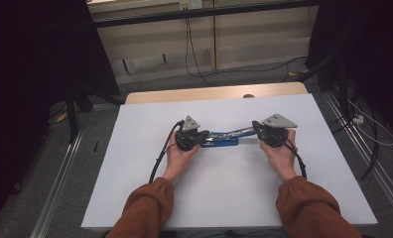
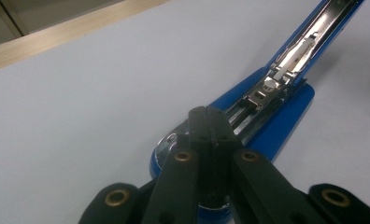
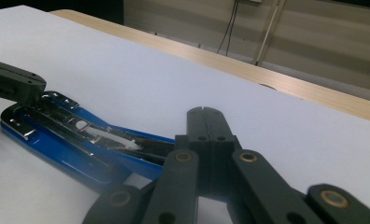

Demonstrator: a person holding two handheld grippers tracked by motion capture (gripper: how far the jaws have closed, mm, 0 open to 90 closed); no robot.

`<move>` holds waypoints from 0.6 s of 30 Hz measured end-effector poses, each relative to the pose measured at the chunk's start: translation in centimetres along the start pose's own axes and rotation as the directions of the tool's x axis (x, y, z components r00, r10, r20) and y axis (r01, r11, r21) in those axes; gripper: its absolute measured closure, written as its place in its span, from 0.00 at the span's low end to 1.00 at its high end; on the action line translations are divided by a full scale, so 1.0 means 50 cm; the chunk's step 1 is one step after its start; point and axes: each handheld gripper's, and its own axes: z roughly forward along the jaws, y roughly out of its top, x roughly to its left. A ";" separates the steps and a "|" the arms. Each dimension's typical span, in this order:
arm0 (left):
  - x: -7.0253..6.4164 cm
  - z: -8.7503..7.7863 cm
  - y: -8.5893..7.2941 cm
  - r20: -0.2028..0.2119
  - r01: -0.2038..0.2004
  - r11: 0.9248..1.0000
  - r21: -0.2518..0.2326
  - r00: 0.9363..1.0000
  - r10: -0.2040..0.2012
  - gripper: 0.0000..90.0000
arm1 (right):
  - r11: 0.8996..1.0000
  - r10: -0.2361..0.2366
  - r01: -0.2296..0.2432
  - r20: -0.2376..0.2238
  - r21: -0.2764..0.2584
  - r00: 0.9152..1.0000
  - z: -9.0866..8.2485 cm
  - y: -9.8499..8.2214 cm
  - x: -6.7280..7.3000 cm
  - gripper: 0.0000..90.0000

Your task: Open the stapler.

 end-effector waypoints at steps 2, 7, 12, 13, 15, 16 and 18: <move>0.000 0.000 0.000 0.002 0.002 1.000 0.000 1.000 -0.002 1.00 | 1.000 0.000 0.000 -0.007 0.003 1.000 0.000 -0.004 -0.001 1.00; 0.000 0.000 0.000 0.001 0.003 1.000 0.000 1.000 -0.003 1.00 | 1.000 -0.001 0.001 -0.013 0.009 1.000 0.002 -0.007 -0.003 1.00; 0.001 0.000 0.000 0.000 0.001 1.000 0.000 1.000 -0.001 1.00 | 1.000 0.010 -0.010 -0.015 0.021 1.000 0.005 -0.014 -0.006 1.00; 0.000 0.000 0.000 -0.001 0.000 1.000 0.000 1.000 0.000 1.00 | 1.000 0.009 -0.008 -0.015 0.024 1.000 0.005 -0.015 -0.006 1.00; 0.000 0.000 0.000 -0.003 0.001 1.000 0.001 1.000 -0.001 1.00 | 1.000 0.010 -0.009 -0.016 0.029 1.000 0.006 -0.016 -0.008 1.00; 0.000 0.000 0.000 -0.004 0.001 1.000 0.002 1.000 -0.001 1.00 | 0.999 0.011 -0.010 -0.016 0.032 1.000 0.005 -0.017 -0.009 1.00; 0.000 0.000 0.000 -0.004 0.003 1.000 0.002 1.000 -0.003 1.00 | 0.999 0.010 -0.009 -0.016 0.040 1.000 0.006 -0.019 -0.012 1.00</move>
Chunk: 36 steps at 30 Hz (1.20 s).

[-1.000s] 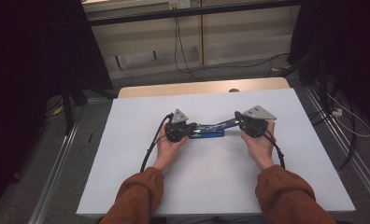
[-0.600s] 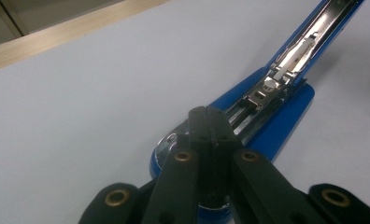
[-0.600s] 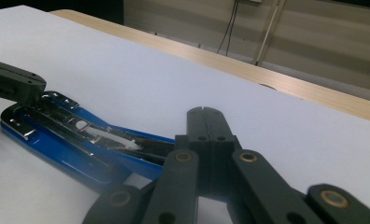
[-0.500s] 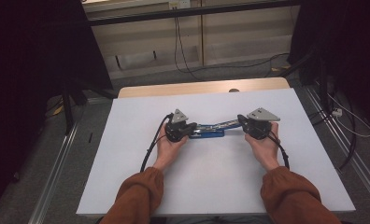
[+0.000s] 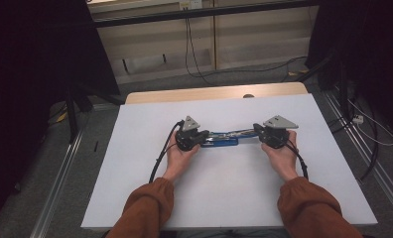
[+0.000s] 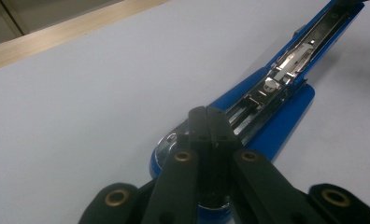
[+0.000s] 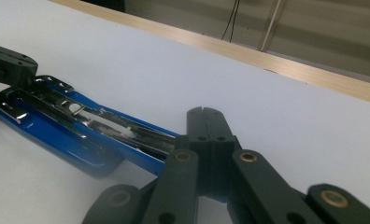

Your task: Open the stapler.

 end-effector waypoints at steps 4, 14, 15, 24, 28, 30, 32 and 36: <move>0.000 0.000 0.000 0.000 0.003 1.000 0.000 1.000 -0.003 1.00 | 1.000 0.001 -0.001 0.004 0.011 1.000 0.000 -0.002 -0.005 1.00; -0.004 0.000 0.000 -0.017 -0.004 1.000 0.001 1.000 0.004 1.00 | 0.999 -0.023 0.023 -0.006 0.033 1.000 0.005 -0.003 0.003 1.00; -0.003 0.000 0.000 -0.015 -0.001 1.000 0.001 1.000 0.001 1.00 | 0.999 -0.024 0.024 -0.005 0.032 1.000 0.004 -0.003 0.003 1.00; -0.002 -0.005 0.003 -0.005 -0.014 1.000 -0.022 1.000 0.014 0.99 | 1.000 0.020 -0.020 -0.005 -0.006 1.000 -0.006 0.001 -0.013 0.98; 0.000 -0.007 0.005 0.003 -0.012 0.999 -0.033 1.000 0.012 0.99 | 1.000 0.021 -0.021 -0.021 -0.016 1.000 -0.012 0.003 -0.014 0.94; -0.001 -0.007 0.005 0.000 -0.012 0.999 -0.035 1.000 0.012 0.99 | 0.999 0.023 -0.023 -0.031 -0.023 0.999 -0.015 0.004 -0.016 0.92; 0.000 -0.008 0.005 0.000 -0.014 0.999 -0.038 1.000 0.014 0.99 | 0.999 0.023 -0.024 -0.034 -0.023 0.999 -0.017 0.003 -0.019 0.89; -0.003 -0.018 0.009 -0.009 0.006 0.999 -0.053 1.000 -0.006 0.93 | 0.998 0.042 -0.044 -0.047 -0.033 0.998 -0.020 -0.001 -0.024 0.80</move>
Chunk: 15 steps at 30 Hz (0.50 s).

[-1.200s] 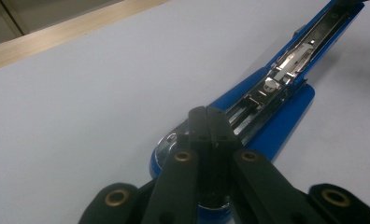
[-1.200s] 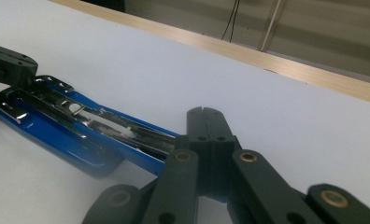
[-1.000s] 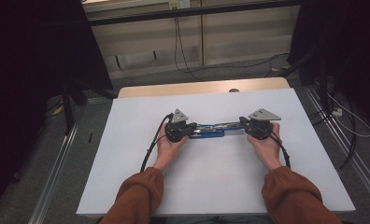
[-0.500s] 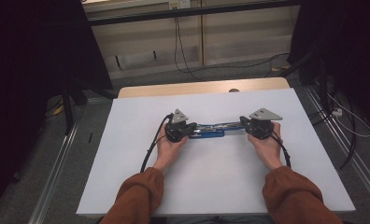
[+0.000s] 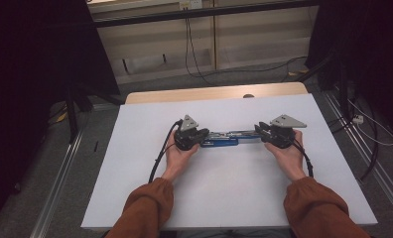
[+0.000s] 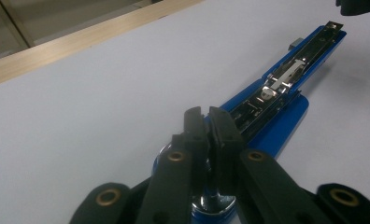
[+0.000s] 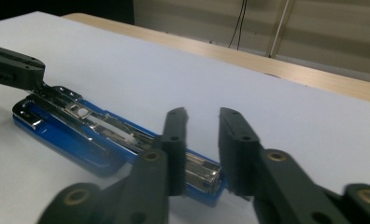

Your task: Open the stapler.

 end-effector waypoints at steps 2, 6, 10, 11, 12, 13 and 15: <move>-0.002 -0.005 0.005 0.001 0.002 1.000 -0.015 1.000 -0.002 0.89 | 1.000 -0.002 0.002 -0.007 -0.015 1.000 -0.003 0.000 -0.002 0.75; -0.001 -0.011 0.002 -0.013 0.024 0.999 -0.023 1.000 -0.024 0.82 | 1.000 0.009 -0.009 -0.008 -0.027 1.000 -0.006 0.002 -0.004 0.67; -0.002 -0.017 0.005 -0.015 0.034 0.999 -0.029 0.999 -0.035 0.65 | 0.999 0.019 -0.020 -0.024 -0.031 1.000 -0.006 0.002 -0.005 0.58; -0.003 -0.020 0.006 -0.014 0.037 0.999 -0.032 0.999 -0.037 0.60 | 0.999 0.023 -0.024 -0.027 -0.032 0.999 -0.005 0.001 -0.005 0.54; -0.004 -0.021 0.007 -0.014 0.041 0.999 -0.034 0.999 -0.041 0.55 | 0.999 0.027 -0.028 -0.033 -0.033 0.999 -0.004 0.000 -0.004 0.49; -0.004 -0.025 0.009 -0.016 0.044 0.998 -0.034 0.999 -0.045 0.50 | 0.999 0.029 -0.030 -0.031 -0.032 0.999 -0.003 0.000 -0.004 0.45; -0.003 -0.029 0.010 -0.014 0.055 0.998 -0.033 0.998 -0.056 0.39 | 0.998 0.040 -0.040 0.005 -0.041 0.999 -0.002 0.001 -0.003 0.28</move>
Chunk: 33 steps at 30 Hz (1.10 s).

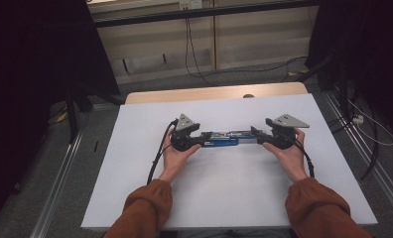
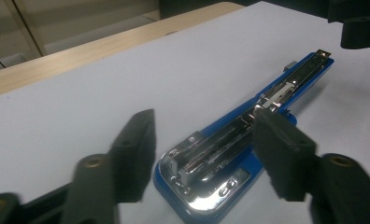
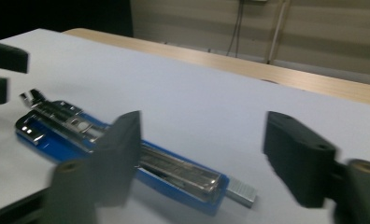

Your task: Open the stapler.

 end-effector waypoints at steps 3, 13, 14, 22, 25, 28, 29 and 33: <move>0.005 -0.004 -0.001 -0.034 -0.011 1.000 0.024 0.999 0.012 0.28 | 1.000 0.016 -0.016 0.017 -0.017 1.000 0.000 0.003 -0.001 0.19; 0.035 -0.018 -0.019 -0.034 0.059 0.996 0.074 0.998 -0.056 0.05 | 1.000 -0.023 0.023 -0.020 -0.014 1.000 0.003 0.000 0.004 0.08; 0.036 -0.022 -0.022 -0.030 0.055 0.995 0.078 0.998 -0.053 0.04 | 1.000 -0.022 0.022 -0.021 -0.019 1.000 0.002 0.002 0.004 0.08; 0.025 -0.076 -0.031 -0.018 0.046 0.999 0.005 0.999 -0.046 0.05 | 1.000 -0.025 0.025 -0.046 -0.006 0.999 0.001 0.002 0.006 0.08; 0.016 -0.092 -0.038 -0.028 0.036 0.999 0.001 0.999 -0.036 0.05 | 0.999 -0.033 0.033 -0.054 -0.004 0.998 0.001 0.003 0.011 0.08; 0.011 -0.112 -0.044 -0.049 0.050 0.999 0.000 0.998 -0.050 0.05 | 1.000 -0.031 0.031 -0.058 -0.007 0.998 0.000 0.005 0.011 0.09; 0.011 -0.117 -0.046 -0.053 0.050 0.999 -0.002 0.997 -0.050 0.05 | 1.000 -0.029 0.029 -0.064 -0.003 0.997 0.000 0.005 0.010 0.10; 0.004 -0.150 -0.055 -0.099 0.054 0.998 -0.036 0.993 -0.057 0.05 | 0.999 -0.033 0.034 -0.080 0.013 0.996 -0.002 0.005 0.009 0.10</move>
